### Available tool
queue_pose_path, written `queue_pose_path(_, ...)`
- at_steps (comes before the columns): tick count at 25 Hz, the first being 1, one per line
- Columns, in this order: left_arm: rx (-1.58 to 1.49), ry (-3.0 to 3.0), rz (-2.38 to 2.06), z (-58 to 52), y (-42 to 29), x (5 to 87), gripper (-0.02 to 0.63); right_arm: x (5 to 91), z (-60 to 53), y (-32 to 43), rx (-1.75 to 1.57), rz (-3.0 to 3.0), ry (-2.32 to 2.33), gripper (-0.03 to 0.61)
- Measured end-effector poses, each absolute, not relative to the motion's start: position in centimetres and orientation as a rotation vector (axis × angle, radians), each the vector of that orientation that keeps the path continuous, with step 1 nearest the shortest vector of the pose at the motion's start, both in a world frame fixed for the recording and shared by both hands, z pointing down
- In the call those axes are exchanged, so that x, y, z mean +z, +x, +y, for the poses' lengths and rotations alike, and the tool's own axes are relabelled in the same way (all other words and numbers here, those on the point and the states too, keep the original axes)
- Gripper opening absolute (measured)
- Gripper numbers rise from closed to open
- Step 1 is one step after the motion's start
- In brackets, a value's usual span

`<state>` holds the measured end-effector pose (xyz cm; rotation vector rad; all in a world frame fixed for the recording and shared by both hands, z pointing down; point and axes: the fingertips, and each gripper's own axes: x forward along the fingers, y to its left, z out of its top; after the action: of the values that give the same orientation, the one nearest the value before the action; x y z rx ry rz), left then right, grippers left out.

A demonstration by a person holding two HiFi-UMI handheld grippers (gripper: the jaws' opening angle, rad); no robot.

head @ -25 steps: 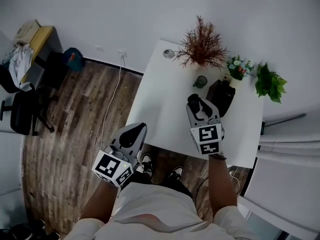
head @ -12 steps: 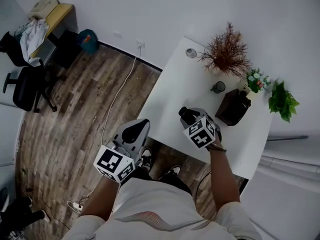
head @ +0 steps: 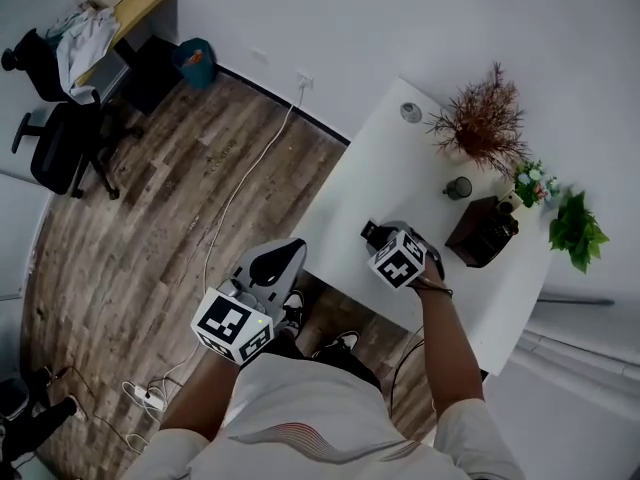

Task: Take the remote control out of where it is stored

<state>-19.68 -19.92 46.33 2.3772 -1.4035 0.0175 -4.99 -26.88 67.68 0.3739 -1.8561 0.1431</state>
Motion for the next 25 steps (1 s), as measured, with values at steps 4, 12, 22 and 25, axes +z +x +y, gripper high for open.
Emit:
queue_pose_path(4,0.016,2.358,-1.414,-19.8,-20.6,46.6,0.009,67.9,-27.1,-5.5,0.151,-1.869,0.386,0.14)
queue_pose_path(12,0.005,2.389,-1.38,-20.4,-19.8,45.9,0.009,65.2,-26.5,-5.7,0.186,-1.97,0.416,0.141)
queue_pose_path(22,0.0,2.563,-1.3,-21.0,-15.1,40.9,0.009,50.8,-24.0,-0.8,0.438,-2.53,0.925,0.096)
queue_pose_path(25,-0.007,2.62,-1.275,-20.8,-13.0,38.9,0.009,47.5,-22.4,2.6,0.428,-2.606,1.111,0.054)
